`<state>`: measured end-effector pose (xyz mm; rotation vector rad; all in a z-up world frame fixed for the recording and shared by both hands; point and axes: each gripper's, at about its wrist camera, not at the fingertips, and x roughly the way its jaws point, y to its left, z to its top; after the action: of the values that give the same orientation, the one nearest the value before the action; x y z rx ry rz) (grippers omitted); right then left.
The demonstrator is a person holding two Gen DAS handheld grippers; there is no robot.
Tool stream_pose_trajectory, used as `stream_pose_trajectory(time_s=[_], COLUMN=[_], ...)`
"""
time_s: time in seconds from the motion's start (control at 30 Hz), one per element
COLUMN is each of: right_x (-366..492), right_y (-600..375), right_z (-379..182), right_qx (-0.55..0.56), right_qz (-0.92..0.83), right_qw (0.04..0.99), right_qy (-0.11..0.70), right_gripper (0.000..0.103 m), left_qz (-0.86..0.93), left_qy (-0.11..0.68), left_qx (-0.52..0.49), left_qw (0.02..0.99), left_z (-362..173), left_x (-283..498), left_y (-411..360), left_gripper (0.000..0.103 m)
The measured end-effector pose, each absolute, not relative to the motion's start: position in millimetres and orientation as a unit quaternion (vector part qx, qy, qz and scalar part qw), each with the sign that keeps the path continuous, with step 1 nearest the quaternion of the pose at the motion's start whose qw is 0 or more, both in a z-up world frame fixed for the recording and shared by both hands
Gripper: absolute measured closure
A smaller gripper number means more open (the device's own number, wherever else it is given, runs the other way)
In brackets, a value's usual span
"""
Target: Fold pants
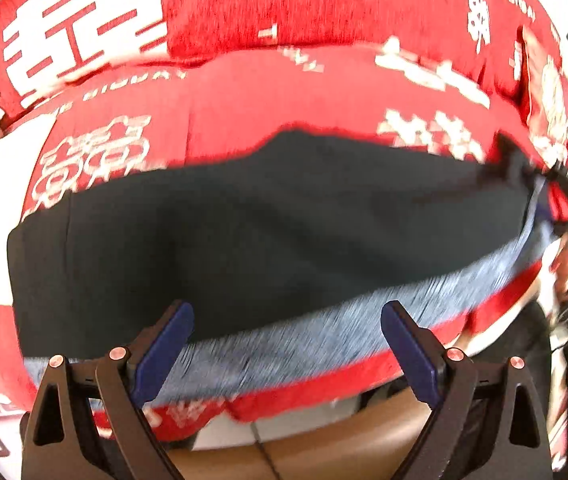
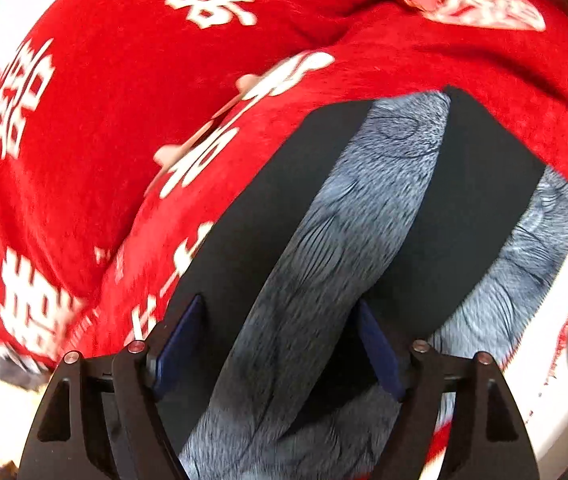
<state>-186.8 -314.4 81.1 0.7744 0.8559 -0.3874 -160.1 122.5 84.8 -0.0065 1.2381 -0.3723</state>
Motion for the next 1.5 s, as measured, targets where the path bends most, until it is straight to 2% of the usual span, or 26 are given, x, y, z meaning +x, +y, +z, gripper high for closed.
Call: stream_pose_trajectory(time_s=[0.03,0.07,0.1,0.2,0.37,0.43,0.53,0.57,0.63,0.67,0.7,0.9,1.07,1.17,1.23,1.27,1.3,1.4,1.5], right_x=[-186,-186,-187,-196,-215,-217,-220,-223,-232,-234,-235,-220,-199,-192,-183,-180,-177,-185,-206], right_y=[-324,-328,-329,-322,-305,-302,-316,-322,-332,-334,-337,-341,-365,-372,-371,-369,-368,-368,-354], right_z=[79,84,89,122,151,139,105,96,90,91,94,108,89,87,86,88,91,99,121], right_qx=[0.381,0.385,0.379,0.338,0.266,0.236,0.251,0.271,0.297,0.292,0.282,0.28,0.349,0.352,0.329,0.308,0.285,0.302,0.253], right_qz=[-0.178,-0.175,-0.173,-0.167,-0.196,-0.228,-0.226,-0.218,-0.222,-0.234,-0.248,-0.23,-0.215,-0.205,-0.205,-0.211,-0.213,-0.212,-0.241], right_qw=[0.815,0.816,0.821,0.853,0.871,0.853,0.816,0.809,0.801,0.8,0.801,0.813,0.79,0.797,0.804,0.812,0.821,0.822,0.843], right_qy=[0.4,0.394,0.39,0.362,0.363,0.405,0.469,0.474,0.47,0.468,0.467,0.455,0.456,0.446,0.451,0.449,0.448,0.434,0.409], right_gripper=[0.031,0.059,0.076,0.085,0.085,0.084,0.078,0.071,0.05,0.031,0.026,0.023,0.021,0.02,0.028,0.058,0.103,0.102,0.102], left_qz=[-0.169,-0.164,-0.161,-0.156,-0.134,-0.13,-0.134,-0.134,-0.146,-0.155,-0.16,-0.146,-0.116,-0.115,-0.121,-0.123,-0.123,-0.125,-0.125], left_qy=[0.574,0.571,0.569,0.587,0.644,0.627,0.645,0.64,0.628,0.618,0.61,0.564,0.624,0.621,0.617,0.618,0.619,0.626,0.631], left_qx=[-0.007,-0.008,-0.011,-0.031,0.015,0.059,0.081,0.085,0.074,0.062,0.055,0.003,0.026,0.025,0.02,0.021,0.022,0.039,0.048], left_qw=[0.801,0.805,0.807,0.794,0.753,0.766,0.748,0.751,0.761,0.768,0.774,0.813,0.772,0.775,0.778,0.776,0.775,0.769,0.764], left_z=[86,88,85,74,21,23,18,22,35,45,53,84,36,21,20,20,20,21,21], left_x=[-147,-140,-130,-112,-123,-138,-147,-149,-150,-149,-146,-106,-87,-104,-112,-114,-116,-127,-136], left_y=[115,110,108,95,80,74,73,74,76,77,78,73,56,62,67,69,70,69,69], left_gripper=[0.007,0.007,0.007,0.007,0.007,0.001,0.001,0.001,0.001,0.001,0.001,0.001,0.001,0.0,0.0,0.0,0.0,0.0,0.0])
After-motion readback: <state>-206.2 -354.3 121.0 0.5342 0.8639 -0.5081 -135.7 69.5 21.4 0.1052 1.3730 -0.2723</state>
